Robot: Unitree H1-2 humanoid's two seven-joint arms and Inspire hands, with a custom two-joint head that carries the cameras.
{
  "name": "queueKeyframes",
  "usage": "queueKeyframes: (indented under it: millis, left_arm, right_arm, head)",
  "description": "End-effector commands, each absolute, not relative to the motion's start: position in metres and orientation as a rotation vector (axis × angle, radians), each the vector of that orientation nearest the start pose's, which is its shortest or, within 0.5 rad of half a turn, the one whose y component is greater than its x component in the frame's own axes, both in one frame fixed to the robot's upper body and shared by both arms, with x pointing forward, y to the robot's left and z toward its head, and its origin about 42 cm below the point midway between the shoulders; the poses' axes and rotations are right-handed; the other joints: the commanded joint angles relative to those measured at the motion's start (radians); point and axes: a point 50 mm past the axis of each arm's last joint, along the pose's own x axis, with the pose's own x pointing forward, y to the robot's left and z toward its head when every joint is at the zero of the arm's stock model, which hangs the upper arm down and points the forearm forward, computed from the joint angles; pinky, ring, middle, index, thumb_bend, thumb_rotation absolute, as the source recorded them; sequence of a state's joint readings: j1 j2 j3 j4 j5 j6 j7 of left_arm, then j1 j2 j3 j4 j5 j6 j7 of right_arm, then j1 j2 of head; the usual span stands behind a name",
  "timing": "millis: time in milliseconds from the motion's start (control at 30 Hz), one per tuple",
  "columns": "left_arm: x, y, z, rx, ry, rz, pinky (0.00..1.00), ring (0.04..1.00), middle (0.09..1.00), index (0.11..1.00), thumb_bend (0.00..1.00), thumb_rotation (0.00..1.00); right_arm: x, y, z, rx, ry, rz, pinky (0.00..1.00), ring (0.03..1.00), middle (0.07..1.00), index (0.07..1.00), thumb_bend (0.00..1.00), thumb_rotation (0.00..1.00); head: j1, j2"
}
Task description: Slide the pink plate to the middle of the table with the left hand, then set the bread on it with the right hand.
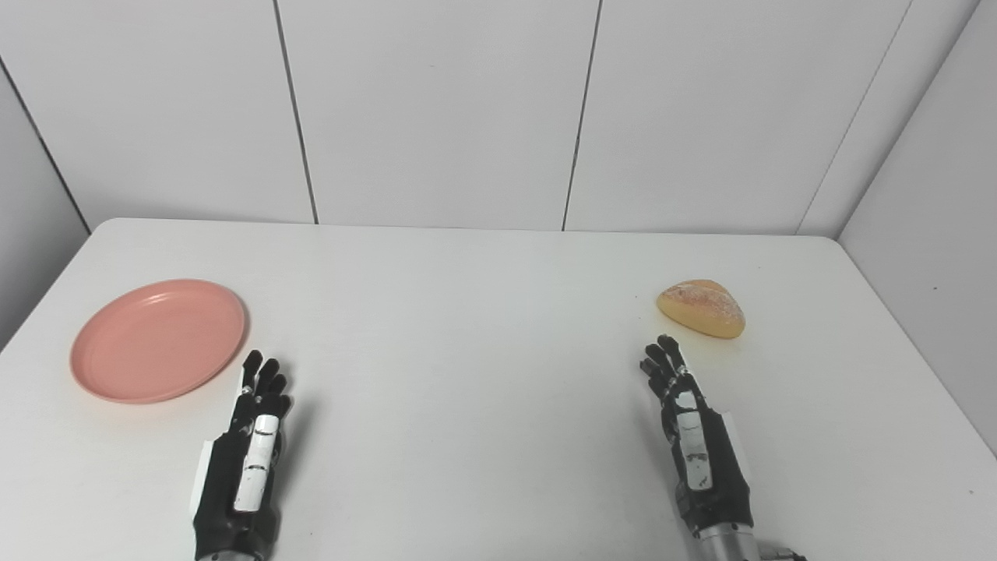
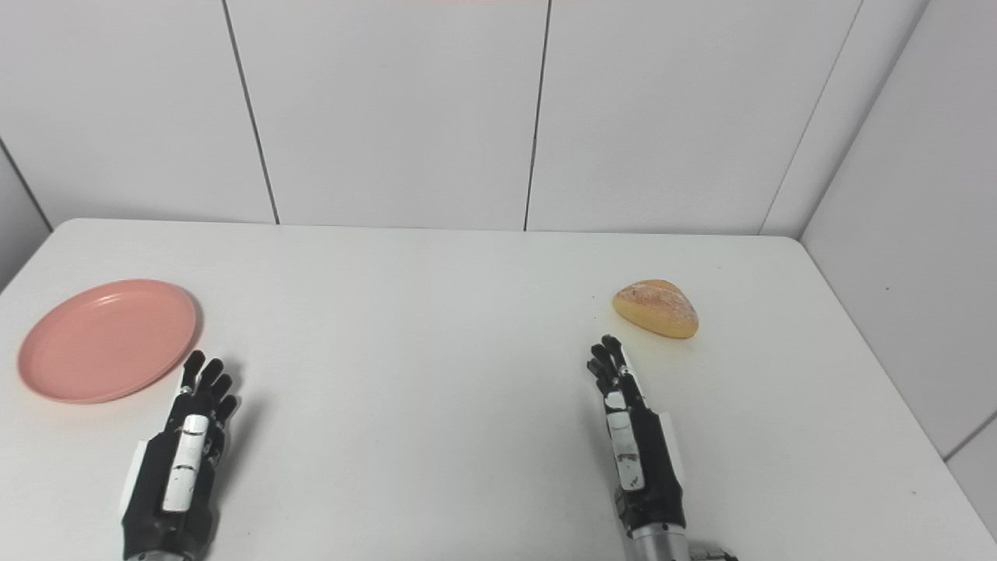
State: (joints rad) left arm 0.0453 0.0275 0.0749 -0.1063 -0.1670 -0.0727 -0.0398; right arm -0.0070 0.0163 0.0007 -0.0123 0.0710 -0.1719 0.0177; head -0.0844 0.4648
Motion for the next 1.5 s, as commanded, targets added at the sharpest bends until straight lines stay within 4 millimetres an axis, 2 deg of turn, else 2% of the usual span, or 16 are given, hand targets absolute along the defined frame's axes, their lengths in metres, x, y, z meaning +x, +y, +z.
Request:
queueKeyframes:
  millis: [0, 300, 433, 467, 500, 533, 633, 867, 1100, 1267, 1467]
  left_arm:
    - [0.264, 0.234, 0.096, -0.139, -0.059, 0.041, 1.0, 0.993, 0.995, 1.0, 0.7, 0.79]
    - [0.266, 0.239, 0.098, -0.084, -0.067, 0.029, 1.0, 0.99, 0.991, 1.0, 0.73, 0.82]
    - [0.266, 0.241, 0.1, -0.08, -0.068, 0.031, 1.0, 0.99, 0.988, 1.0, 0.7, 0.82]
    - [0.266, 0.242, 0.101, -0.08, -0.069, 0.031, 1.0, 0.99, 0.987, 1.0, 0.7, 0.82]
    - [0.266, 0.242, 0.102, -0.083, -0.068, 0.03, 1.0, 0.993, 0.988, 1.0, 0.71, 0.82]
    - [0.266, 0.243, 0.104, -0.089, -0.065, 0.029, 1.0, 0.998, 0.993, 1.0, 0.71, 0.82]
    - [0.266, 0.245, 0.107, -0.131, -0.051, 0.025, 1.0, 1.0, 0.999, 1.0, 0.73, 0.8]
    - [0.266, 0.247, 0.108, -0.139, -0.045, 0.021, 1.0, 1.0, 0.999, 1.0, 0.74, 0.78]
    - [0.265, 0.244, 0.109, -0.127, -0.049, 0.015, 1.0, 1.0, 0.999, 1.0, 0.74, 0.79]
    - [0.266, 0.241, 0.109, -0.12, -0.045, 0.018, 1.0, 1.0, 0.997, 1.0, 0.74, 0.79]
    - [0.269, 0.238, 0.103, -0.131, -0.042, 0.014, 1.0, 1.0, 0.995, 1.0, 0.74, 0.78]
  right_arm:
    - [0.278, -0.202, 0.094, 0.105, -0.161, 0.012, 1.0, 0.932, 0.934, 0.946, 0.88, 0.98]
    - [0.28, -0.197, 0.094, 0.157, -0.106, -0.017, 0.98, 0.926, 0.924, 0.938, 0.84, 1.0]
    - [0.28, -0.194, 0.098, 0.191, -0.071, -0.022, 0.99, 0.933, 0.934, 0.947, 0.83, 1.0]
    - [0.28, -0.194, 0.1, 0.197, -0.064, -0.02, 0.99, 0.936, 0.937, 0.951, 0.81, 1.0]
    - [0.28, -0.193, 0.101, 0.201, -0.058, -0.017, 0.99, 0.941, 0.942, 0.957, 0.8, 1.0]
    - [0.28, -0.192, 0.103, 0.204, -0.054, -0.014, 1.0, 0.944, 0.945, 0.959, 0.79, 1.0]
    - [0.279, -0.19, 0.108, 0.203, -0.045, -0.011, 0.99, 0.939, 0.941, 0.954, 0.78, 1.0]
    - [0.277, -0.187, 0.111, 0.198, -0.037, -0.005, 0.98, 0.941, 0.948, 0.958, 0.77, 1.0]
    - [0.276, -0.192, 0.111, 0.207, -0.037, -0.004, 0.98, 0.939, 0.945, 0.951, 0.78, 1.0]
    - [0.275, -0.195, 0.11, 0.205, -0.037, 0.005, 1.0, 0.946, 0.952, 0.959, 0.78, 1.0]
    - [0.276, -0.198, 0.107, 0.194, -0.032, 0.003, 0.99, 0.948, 0.954, 0.96, 0.8, 1.0]
  head:
    - [-0.002, 0.001]
    - [-0.02, 0.012]
    - [-0.025, 0.031]
    - [-0.031, 0.052]
    - [-0.031, 0.052]
    - [-0.042, 0.069]
    - [-0.047, 0.076]
    - [-0.044, 0.075]
    - [-0.004, 0.074]
    - [-0.004, 0.07]
    - [0.01, 0.04]
